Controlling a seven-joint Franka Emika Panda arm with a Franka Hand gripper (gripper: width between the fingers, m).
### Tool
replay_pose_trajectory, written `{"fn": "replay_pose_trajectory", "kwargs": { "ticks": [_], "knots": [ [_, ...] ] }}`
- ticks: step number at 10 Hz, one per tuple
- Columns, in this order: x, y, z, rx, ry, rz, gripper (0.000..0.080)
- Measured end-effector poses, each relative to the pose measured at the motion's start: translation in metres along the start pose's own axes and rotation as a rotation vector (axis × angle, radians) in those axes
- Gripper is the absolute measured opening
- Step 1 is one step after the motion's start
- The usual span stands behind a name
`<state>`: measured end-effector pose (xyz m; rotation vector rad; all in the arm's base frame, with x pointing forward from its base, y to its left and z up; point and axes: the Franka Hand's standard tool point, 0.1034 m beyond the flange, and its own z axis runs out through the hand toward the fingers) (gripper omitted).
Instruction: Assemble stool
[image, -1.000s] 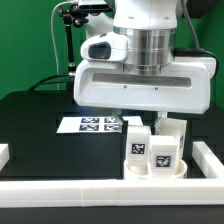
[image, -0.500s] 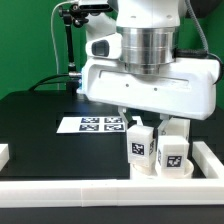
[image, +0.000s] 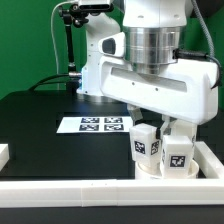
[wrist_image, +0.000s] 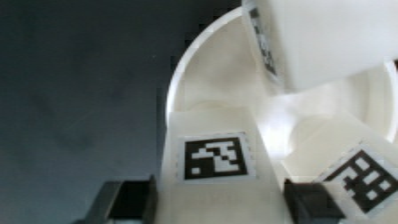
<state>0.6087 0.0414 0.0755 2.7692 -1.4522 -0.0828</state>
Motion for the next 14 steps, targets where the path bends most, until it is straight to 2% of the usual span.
{"fn": "replay_pose_trajectory", "kwargs": {
  "ticks": [1, 5, 10, 14],
  "knots": [
    [0.000, -0.001, 0.000, 0.013, -0.006, 0.087, 0.0341],
    [-0.005, -0.004, 0.000, 0.028, -0.038, 0.381, 0.0341],
    [-0.013, -0.008, 0.000, 0.025, -0.064, 0.705, 0.0341],
    [-0.013, -0.008, -0.001, 0.021, -0.062, 0.888, 0.0341]
  ]
}}
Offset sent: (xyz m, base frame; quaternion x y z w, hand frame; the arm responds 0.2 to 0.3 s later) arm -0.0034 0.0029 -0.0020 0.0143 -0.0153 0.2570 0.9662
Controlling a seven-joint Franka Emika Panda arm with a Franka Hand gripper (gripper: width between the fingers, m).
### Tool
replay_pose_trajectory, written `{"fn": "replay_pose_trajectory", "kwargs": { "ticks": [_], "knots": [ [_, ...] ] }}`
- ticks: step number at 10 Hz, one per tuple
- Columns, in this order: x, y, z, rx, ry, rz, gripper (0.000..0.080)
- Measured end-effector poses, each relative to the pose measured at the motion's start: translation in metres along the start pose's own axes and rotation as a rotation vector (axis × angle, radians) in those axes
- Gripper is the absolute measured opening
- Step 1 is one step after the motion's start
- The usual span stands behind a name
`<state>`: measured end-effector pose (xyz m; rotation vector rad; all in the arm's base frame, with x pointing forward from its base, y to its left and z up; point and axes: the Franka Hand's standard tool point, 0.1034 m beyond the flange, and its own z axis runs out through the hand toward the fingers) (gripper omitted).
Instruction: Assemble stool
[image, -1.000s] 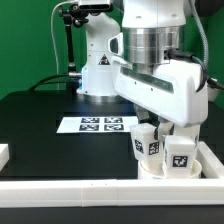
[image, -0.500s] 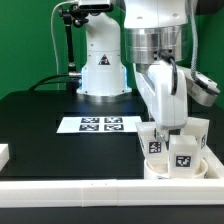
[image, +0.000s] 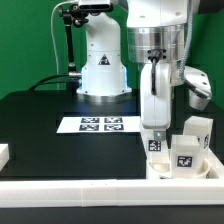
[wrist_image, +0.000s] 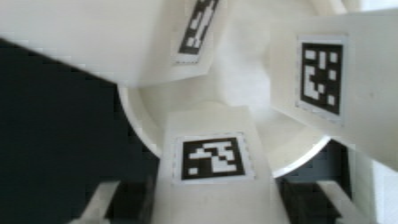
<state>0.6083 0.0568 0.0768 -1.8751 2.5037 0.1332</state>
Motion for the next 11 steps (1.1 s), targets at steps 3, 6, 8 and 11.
{"fn": "replay_pose_trajectory", "kwargs": {
  "ticks": [3, 6, 8, 11],
  "knots": [
    [-0.002, 0.000, 0.001, 0.001, -0.003, 0.084, 0.0341],
    [-0.006, -0.002, -0.008, 0.012, -0.015, 0.027, 0.0615],
    [-0.011, -0.006, -0.026, 0.031, -0.032, -0.011, 0.0648],
    [-0.014, -0.014, -0.040, 0.055, -0.056, -0.034, 0.0649]
  ]
}}
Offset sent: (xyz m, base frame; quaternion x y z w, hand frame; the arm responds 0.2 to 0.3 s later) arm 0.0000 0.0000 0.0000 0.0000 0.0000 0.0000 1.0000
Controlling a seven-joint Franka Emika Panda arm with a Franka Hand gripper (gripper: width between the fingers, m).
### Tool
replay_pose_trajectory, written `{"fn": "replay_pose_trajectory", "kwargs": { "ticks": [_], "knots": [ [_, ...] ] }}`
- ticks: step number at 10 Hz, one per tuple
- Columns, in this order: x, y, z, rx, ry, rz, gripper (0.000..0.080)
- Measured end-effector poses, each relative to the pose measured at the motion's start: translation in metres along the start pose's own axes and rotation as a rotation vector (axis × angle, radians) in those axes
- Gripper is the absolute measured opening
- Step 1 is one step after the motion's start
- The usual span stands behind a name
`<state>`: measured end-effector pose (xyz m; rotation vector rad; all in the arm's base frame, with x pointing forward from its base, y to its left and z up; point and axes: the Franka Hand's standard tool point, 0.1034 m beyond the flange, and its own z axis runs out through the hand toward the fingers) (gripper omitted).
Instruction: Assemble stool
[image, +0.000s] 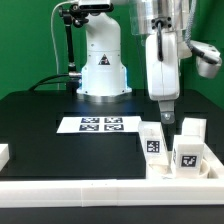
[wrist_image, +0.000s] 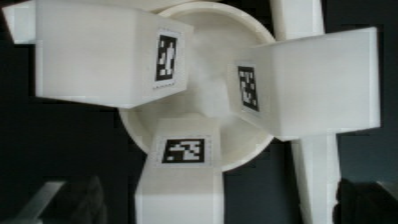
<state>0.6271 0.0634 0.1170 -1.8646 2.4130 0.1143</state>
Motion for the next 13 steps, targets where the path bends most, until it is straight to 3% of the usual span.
{"fn": "replay_pose_trajectory", "kwargs": {
  "ticks": [13],
  "knots": [
    [-0.0053, 0.0026, 0.0038, -0.011, 0.002, -0.029, 0.0649]
  ]
}}
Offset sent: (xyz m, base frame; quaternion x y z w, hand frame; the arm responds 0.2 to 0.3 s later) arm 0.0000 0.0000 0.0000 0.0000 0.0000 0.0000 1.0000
